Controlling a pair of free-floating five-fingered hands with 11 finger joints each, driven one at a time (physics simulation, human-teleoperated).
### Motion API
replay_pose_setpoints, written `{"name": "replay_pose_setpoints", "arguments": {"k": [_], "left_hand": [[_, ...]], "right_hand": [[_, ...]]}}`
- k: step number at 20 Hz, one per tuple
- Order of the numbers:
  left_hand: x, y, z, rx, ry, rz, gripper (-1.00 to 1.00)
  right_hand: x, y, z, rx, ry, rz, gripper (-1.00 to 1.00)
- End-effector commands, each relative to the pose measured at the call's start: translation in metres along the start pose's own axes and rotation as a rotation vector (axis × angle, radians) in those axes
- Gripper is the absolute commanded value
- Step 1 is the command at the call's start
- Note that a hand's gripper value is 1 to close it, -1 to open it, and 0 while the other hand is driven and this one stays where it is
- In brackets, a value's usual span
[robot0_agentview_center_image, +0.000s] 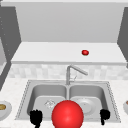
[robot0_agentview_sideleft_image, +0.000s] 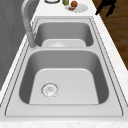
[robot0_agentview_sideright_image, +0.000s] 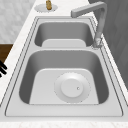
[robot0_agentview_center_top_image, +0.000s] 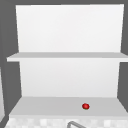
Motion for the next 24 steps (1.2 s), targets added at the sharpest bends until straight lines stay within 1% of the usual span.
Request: {"name": "replay_pose_setpoints", "arguments": {"k": [1, 7, 11, 18, 19, 21, 24], "left_hand": [[-0.013, 0.006, 0.015, -0.003, 0.001, -0.001, -1.00], [-0.049, 0.006, 0.054, -0.004, -0.004, 0.010, -1.00], [-0.072, 0.005, 0.081, 0.003, -0.010, 0.020, -1.00], [-0.114, 0.004, 0.124, 0.010, -0.023, 0.026, -1.00], [-0.120, 0.004, 0.129, 0.011, -0.026, 0.026, -1.00], [-0.132, -0.001, 0.139, 0.020, -0.035, 0.042, -1.00], [-0.150, -0.005, 0.154, 0.028, -0.039, 0.047, -1.00]], "right_hand": [[0.000, 0.000, 0.000, 0.000, 0.000, 0.000, 0.00], [0.000, 0.000, 0.000, -0.002, 0.001, -0.003, 0.00], [0.000, 0.000, 0.000, -0.003, 0.001, -0.004, 0.00], [0.000, 0.000, 0.000, -0.003, 0.001, -0.005, 0.00], [0.000, 0.000, 0.000, -0.003, 0.001, -0.005, 0.00], [0.000, 0.000, 0.000, -0.003, 0.001, -0.005, 0.00], [0.000, 0.000, 0.000, -0.003, 0.001, -0.005, 0.00]]}}
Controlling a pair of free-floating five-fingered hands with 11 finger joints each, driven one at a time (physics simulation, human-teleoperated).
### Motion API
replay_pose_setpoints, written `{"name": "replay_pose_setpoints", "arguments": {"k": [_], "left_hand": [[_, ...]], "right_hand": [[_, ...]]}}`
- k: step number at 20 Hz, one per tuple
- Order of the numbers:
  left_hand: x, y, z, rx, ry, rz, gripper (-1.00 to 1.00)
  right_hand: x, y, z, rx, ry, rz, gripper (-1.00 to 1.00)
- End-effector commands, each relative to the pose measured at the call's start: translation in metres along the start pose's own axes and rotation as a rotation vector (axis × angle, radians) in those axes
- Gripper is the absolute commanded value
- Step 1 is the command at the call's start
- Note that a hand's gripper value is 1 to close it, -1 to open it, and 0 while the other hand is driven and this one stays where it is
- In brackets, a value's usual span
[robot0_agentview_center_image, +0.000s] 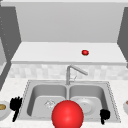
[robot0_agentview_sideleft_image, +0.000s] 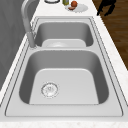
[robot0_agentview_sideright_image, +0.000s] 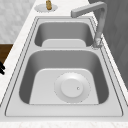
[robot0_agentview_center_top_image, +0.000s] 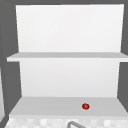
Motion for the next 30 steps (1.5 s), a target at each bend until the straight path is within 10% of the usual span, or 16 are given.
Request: {"name": "replay_pose_setpoints", "arguments": {"k": [1, 20, 30], "left_hand": [[-0.023, -0.006, 0.019, 0.027, -0.029, 0.030, -1.00], [-0.126, -0.027, 0.116, 0.051, -0.047, 0.011, -1.00], [-0.176, -0.085, 0.170, 0.098, -0.048, 0.016, -1.00]], "right_hand": [[0.000, 0.000, 0.000, 0.000, 0.000, 0.000, 0.00], [0.000, 0.000, 0.000, 0.000, 0.000, 0.000, 0.00], [0.000, 0.000, 0.000, 0.000, 0.000, 0.000, 0.00]]}}
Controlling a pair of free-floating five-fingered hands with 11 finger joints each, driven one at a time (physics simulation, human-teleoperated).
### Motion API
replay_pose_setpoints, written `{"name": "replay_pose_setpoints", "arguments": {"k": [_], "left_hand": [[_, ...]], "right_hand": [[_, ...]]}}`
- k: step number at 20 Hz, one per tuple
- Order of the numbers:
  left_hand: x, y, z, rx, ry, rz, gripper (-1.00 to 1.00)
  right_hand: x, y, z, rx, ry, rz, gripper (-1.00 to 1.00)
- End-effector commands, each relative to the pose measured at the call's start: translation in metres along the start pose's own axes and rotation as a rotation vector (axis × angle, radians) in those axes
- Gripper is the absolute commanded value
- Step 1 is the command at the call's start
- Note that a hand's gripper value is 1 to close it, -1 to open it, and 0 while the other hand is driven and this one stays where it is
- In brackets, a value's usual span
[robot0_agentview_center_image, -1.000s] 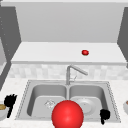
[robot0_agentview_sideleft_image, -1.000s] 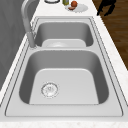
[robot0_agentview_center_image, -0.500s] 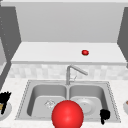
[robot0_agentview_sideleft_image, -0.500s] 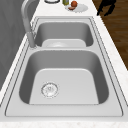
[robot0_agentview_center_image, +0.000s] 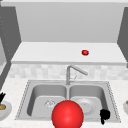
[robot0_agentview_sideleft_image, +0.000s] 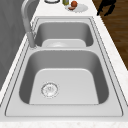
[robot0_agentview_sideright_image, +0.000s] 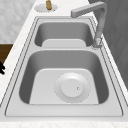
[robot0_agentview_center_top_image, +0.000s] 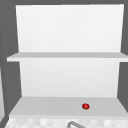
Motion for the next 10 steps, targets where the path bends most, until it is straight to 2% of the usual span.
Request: {"name": "replay_pose_setpoints", "arguments": {"k": [1, 3, 4, 6, 8, 10], "left_hand": [[-0.014, -0.025, 0.022, 0.064, -0.022, 0.011, -1.00], [-0.017, -0.036, 0.029, 0.060, -0.025, 0.027, -1.00], [-0.018, -0.038, 0.030, 0.053, -0.022, 0.049, -1.00], [-0.021, -0.047, 0.031, 0.033, -0.012, 0.030, -1.00], [-0.026, -0.056, 0.028, 0.015, -0.010, 0.033, -1.00], [-0.037, -0.066, 0.029, 0.015, -0.009, 0.030, -1.00]], "right_hand": [[0.000, 0.000, 0.000, 0.000, 0.000, 0.000, 0.00], [0.000, 0.000, 0.000, 0.000, 0.000, 0.000, 0.00], [0.000, 0.000, 0.000, 0.000, 0.000, 0.000, 0.00], [0.000, 0.000, 0.000, 0.000, 0.000, 0.000, 0.00], [0.000, 0.000, 0.000, 0.000, 0.000, 0.000, 0.00], [0.000, 0.000, 0.000, 0.000, 0.000, 0.000, 0.00]]}}
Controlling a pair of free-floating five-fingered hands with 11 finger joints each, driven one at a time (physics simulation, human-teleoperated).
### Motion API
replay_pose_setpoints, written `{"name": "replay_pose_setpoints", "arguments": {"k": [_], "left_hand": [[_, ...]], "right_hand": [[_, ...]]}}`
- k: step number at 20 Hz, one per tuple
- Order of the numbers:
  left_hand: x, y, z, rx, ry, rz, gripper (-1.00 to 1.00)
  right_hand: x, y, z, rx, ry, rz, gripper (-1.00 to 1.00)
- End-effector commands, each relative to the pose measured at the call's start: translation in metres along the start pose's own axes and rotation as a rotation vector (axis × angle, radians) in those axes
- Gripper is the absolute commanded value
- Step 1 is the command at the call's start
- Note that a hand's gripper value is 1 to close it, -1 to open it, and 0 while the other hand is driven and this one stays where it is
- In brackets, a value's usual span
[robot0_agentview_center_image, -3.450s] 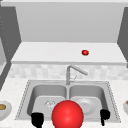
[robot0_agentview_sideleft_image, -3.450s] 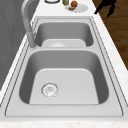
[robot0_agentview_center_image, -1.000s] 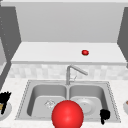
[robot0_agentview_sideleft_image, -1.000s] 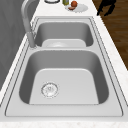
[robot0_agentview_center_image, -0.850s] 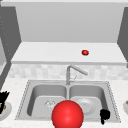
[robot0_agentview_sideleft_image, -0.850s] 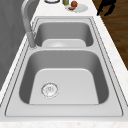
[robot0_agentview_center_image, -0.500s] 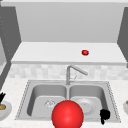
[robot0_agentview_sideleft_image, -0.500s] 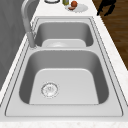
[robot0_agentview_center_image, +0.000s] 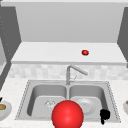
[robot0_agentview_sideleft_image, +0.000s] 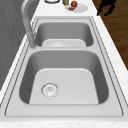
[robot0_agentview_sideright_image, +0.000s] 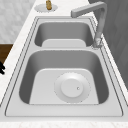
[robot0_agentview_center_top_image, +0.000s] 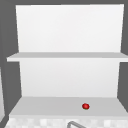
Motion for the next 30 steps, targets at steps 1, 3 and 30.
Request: {"name": "replay_pose_setpoints", "arguments": {"k": [1, 3, 30], "left_hand": [[-0.017, -0.016, -0.003, 0.006, -0.005, 0.020, -1.00], [-0.036, -0.019, -0.002, 0.002, -0.007, 0.038, -1.00], [-0.166, -0.094, 0.055, 0.107, -0.069, 0.275, -1.00]], "right_hand": [[0.000, 0.000, 0.000, 0.000, 0.000, 0.000, 0.00], [0.000, 0.000, 0.000, 0.000, 0.000, 0.000, 0.00], [0.000, 0.000, 0.000, 0.000, 0.000, 0.000, 0.00]]}}
